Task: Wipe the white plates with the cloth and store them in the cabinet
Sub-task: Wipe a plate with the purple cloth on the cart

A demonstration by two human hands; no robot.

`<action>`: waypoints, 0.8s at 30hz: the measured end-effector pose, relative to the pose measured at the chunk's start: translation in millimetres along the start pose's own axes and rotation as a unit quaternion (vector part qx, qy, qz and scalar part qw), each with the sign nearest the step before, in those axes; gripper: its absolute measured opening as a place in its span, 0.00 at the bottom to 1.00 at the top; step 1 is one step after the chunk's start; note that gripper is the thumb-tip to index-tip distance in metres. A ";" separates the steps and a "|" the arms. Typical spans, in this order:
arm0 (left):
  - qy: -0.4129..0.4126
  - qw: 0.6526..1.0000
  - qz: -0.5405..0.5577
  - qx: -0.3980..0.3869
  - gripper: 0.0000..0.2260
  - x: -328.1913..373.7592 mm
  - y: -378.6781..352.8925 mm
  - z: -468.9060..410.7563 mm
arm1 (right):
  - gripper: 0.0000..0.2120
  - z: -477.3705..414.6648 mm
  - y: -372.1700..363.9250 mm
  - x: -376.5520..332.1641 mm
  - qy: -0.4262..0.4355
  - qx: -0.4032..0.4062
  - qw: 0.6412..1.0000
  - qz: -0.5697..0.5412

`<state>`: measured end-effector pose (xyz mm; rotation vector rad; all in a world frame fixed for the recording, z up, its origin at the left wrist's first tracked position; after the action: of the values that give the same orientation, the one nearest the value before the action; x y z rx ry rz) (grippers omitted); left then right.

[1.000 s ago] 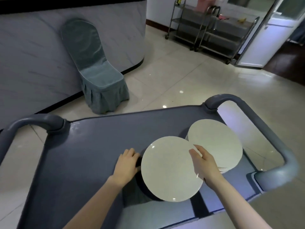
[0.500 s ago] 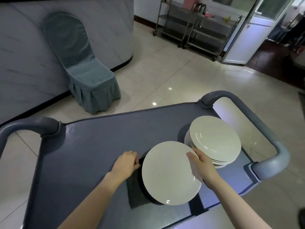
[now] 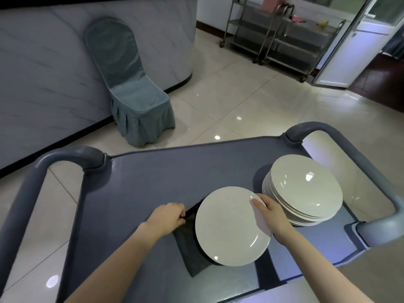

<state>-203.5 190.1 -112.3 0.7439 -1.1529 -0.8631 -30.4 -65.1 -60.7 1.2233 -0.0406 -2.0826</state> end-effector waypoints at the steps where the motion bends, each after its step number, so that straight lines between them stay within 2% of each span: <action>1: 0.019 1.000 0.003 0.011 0.09 -7.1 2.4 6.8 | 0.08 -1.7 -2.5 -1.9 0.003 -0.003 1.000 0.003; 5: 0.127 0.991 0.007 0.039 0.04 -41.2 16.3 44.8 | 0.09 -9.5 -15.9 -9.0 0.010 -0.014 1.000 0.017; 8: 0.182 0.982 0.047 -0.019 0.08 -53.1 24.1 66.6 | 0.10 -12.1 -29.9 -13.3 0.007 -0.028 0.999 0.018; 10: 0.203 0.975 0.087 -0.017 0.11 -55.1 24.9 69.9 | 0.09 -12.9 -38.9 -15.6 0.010 -0.032 0.999 0.018; 15: 0.223 0.936 0.208 0.174 0.19 -45.7 21.0 53.5 | 0.07 -10.4 -54.0 -19.0 0.012 -0.034 0.999 0.014; 18: 0.224 0.917 0.266 0.196 0.23 -38.0 20.2 38.6 | 0.08 -9.0 -56.1 -22.8 0.005 -0.033 0.999 0.007; 20: 0.228 0.892 0.334 0.205 0.20 -37.4 22.8 33.3 | 0.08 -9.6 -54.8 -24.9 0.001 -0.031 1.000 0.000; 24: 0.215 0.803 0.471 0.295 0.06 -27.7 51.3 39.8 | 0.09 -10.3 -52.0 -30.1 -0.021 -0.026 0.999 -0.022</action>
<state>-237.1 236.6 -71.1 0.6801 -1.1721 0.5203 -42.4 -5.4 -62.5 1.1588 0.0208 -2.1336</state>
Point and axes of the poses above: each hand's wrist, its own z-axis away from the middle knuckle, its own y-axis out of the back of the hand, x = y × z, the point moved 1 cm from there along -z, towards the middle knuckle, and after that the axes turned 13 degrees about -y, right-handed, at the moved point
